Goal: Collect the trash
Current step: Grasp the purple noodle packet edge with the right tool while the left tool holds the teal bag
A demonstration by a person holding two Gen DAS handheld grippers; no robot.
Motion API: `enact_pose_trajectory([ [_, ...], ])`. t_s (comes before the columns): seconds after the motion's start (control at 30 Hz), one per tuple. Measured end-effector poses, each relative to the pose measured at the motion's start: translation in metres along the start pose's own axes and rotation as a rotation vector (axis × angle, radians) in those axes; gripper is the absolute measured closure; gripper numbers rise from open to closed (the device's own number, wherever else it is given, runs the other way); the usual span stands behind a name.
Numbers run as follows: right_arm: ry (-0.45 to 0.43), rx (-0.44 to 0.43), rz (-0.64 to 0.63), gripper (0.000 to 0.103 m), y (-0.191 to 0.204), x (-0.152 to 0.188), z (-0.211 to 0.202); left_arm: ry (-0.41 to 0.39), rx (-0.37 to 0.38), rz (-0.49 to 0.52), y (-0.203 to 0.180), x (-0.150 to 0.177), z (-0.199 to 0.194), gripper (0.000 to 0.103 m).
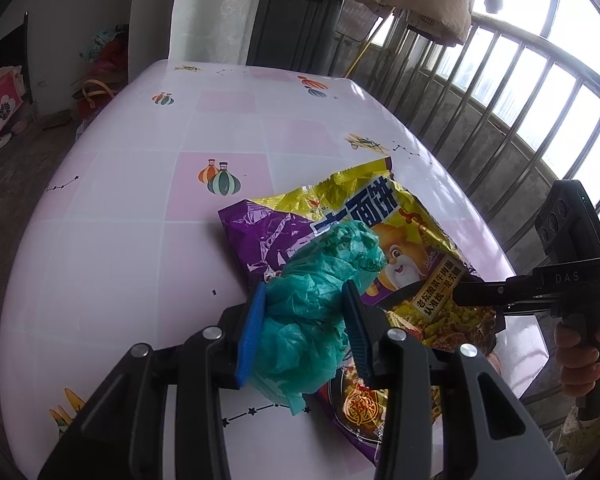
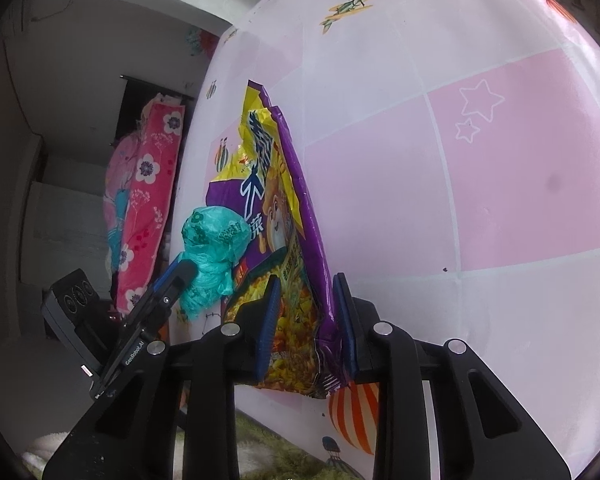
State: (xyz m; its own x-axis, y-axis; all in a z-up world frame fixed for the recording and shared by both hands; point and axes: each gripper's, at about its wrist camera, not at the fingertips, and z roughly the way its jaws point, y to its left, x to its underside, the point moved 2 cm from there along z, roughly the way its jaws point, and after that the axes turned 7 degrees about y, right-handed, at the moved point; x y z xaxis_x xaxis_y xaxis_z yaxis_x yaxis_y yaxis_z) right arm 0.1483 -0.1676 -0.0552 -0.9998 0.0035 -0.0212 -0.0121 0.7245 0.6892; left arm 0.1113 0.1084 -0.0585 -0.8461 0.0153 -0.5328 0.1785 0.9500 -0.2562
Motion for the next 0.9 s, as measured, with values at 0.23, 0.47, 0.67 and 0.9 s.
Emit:
enact_pose_trajectory([
  [0.23, 0.004, -0.011, 0.009, 0.077, 0.005, -0.003, 0.006, 0.0, 0.008, 0.0, 0.003, -0.002, 0.001, 0.065],
  [0.47, 0.02, -0.015, 0.001, 0.089, 0.01, 0.001, 0.016, -0.001, 0.009, 0.001, 0.002, -0.002, 0.001, 0.064],
  [0.67, 0.016, -0.017, 0.005, 0.094, 0.013, 0.002, 0.014, -0.003, 0.004, 0.007, 0.001, -0.002, 0.002, 0.064],
  [0.9, -0.017, -0.046, 0.008, 0.097, 0.017, 0.006, 0.009, -0.009, 0.004, 0.01, 0.001, -0.001, 0.002, 0.065],
])
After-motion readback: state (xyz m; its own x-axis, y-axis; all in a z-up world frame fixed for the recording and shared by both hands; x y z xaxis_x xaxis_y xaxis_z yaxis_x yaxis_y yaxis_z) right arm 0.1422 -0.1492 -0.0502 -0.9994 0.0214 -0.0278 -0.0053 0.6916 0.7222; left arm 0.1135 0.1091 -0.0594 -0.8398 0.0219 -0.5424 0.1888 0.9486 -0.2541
